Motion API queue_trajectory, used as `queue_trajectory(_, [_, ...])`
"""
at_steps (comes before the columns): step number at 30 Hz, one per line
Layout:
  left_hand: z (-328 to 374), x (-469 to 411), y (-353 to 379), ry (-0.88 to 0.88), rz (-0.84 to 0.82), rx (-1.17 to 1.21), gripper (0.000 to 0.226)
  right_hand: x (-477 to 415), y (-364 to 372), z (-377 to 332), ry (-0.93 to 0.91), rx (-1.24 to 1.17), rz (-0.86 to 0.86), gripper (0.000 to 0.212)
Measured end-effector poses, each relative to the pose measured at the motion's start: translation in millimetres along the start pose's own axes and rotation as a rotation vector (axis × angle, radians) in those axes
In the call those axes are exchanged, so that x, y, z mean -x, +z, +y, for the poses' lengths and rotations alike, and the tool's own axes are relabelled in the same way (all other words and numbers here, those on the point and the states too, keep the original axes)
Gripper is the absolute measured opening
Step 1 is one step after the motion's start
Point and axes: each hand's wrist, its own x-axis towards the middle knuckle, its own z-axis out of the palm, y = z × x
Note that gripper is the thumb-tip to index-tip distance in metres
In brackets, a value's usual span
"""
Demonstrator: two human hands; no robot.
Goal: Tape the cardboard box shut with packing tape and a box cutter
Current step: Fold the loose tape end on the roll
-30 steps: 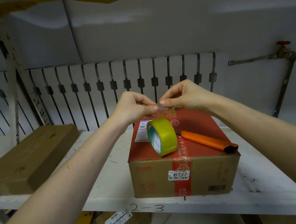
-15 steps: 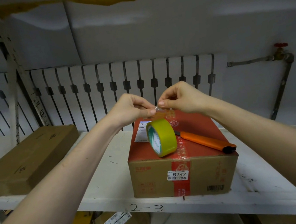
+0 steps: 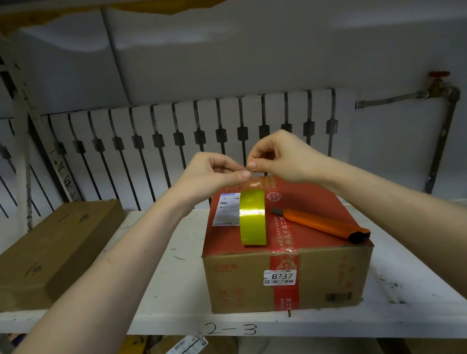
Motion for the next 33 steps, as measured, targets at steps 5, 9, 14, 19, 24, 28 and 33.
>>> queue_trajectory(5, [5.6,-3.2,1.9,0.058,0.081,-0.041,0.005,1.8,-3.3,-2.3,0.009,0.011,0.011,0.009])
queue_trajectory(9, [1.9,-1.3,-2.3,0.047,0.067,-0.034,0.007,3.4,-2.2,-6.0,0.021,0.034,0.031,0.009])
queue_trajectory(14, [-18.8,12.5,6.1,-0.128,0.300,0.116,0.012,7.0,0.4,-7.4,0.074,0.046,0.109,0.008])
queue_trajectory(19, [-30.2,27.7,36.2,-0.269,0.145,0.090,0.019,11.8,3.5,-4.3,0.109,0.018,0.159,0.010])
queue_trajectory(24, [-22.8,25.8,48.2,-0.368,0.152,0.242,0.030,21.7,9.5,-2.9,0.044,0.141,0.245,0.009])
queue_trajectory(28, [-12.8,31.4,51.4,-0.563,0.148,0.573,0.033,38.8,12.7,-7.1,-0.065,0.228,0.282,0.007])
queue_trajectory(33, [2.9,46.4,49.8,-0.593,0.046,0.894,0.021,65.9,14.6,-18.6,-0.204,0.390,0.280,0.012])
